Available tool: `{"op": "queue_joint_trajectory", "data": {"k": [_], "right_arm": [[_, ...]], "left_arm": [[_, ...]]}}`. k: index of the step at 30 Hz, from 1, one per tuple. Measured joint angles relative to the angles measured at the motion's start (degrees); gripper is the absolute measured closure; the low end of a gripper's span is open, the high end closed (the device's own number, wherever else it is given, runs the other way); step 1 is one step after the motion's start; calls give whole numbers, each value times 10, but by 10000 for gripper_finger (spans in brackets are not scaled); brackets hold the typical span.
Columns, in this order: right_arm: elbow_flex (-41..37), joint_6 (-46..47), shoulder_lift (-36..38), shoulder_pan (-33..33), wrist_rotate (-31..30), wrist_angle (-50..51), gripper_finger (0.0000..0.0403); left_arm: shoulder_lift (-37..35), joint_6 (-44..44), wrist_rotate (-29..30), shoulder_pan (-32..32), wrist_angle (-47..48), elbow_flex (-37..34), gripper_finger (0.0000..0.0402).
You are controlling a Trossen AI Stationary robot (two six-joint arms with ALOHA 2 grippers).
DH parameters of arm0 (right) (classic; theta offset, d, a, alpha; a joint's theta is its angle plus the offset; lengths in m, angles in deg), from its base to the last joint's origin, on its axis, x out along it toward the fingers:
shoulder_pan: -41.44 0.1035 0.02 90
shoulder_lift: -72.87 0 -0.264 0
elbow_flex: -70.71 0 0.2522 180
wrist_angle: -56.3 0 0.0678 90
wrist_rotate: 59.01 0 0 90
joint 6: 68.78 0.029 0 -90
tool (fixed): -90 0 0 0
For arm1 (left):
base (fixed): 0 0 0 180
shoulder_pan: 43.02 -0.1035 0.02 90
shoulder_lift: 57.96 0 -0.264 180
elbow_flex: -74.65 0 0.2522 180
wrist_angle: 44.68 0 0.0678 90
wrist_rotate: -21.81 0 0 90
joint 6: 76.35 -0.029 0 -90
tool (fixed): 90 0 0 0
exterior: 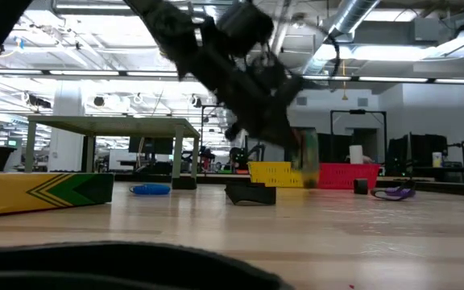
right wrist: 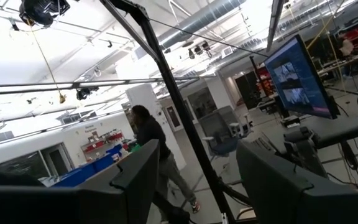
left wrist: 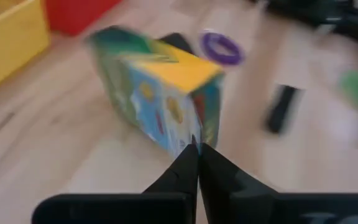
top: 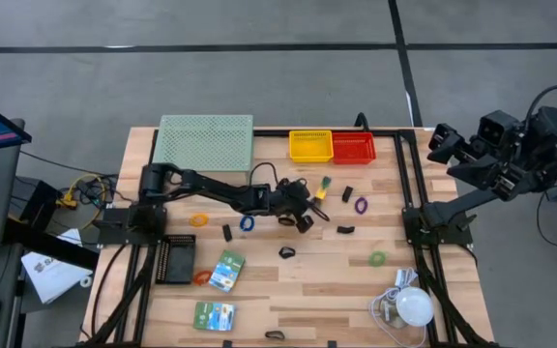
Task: Pick & Place Office Desk Supplies
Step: Put the yellow crayon box into the black basket
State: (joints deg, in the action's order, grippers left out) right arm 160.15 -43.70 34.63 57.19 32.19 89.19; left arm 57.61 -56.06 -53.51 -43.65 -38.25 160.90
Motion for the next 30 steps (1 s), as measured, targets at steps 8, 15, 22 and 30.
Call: {"op": "queue_joint_trajectory", "data": {"k": [8, 15, 22, 30], "right_arm": [[0, 0, 0, 0, 5, 0, 191], [0, 0, -3, 0, 5, -6, 191], [0, -2, -17, 0, 5, -20, 191], [0, 0, -49, 0, 5, -48, 191]], "left_arm": [[-109, 61, -56, 14, 72, 0, 401], [-191, 150, -133, 23, 137, 0, 401], [-268, 222, -214, 65, 218, 0, 401], [-346, 338, -237, 147, 333, 0, 401]]}}
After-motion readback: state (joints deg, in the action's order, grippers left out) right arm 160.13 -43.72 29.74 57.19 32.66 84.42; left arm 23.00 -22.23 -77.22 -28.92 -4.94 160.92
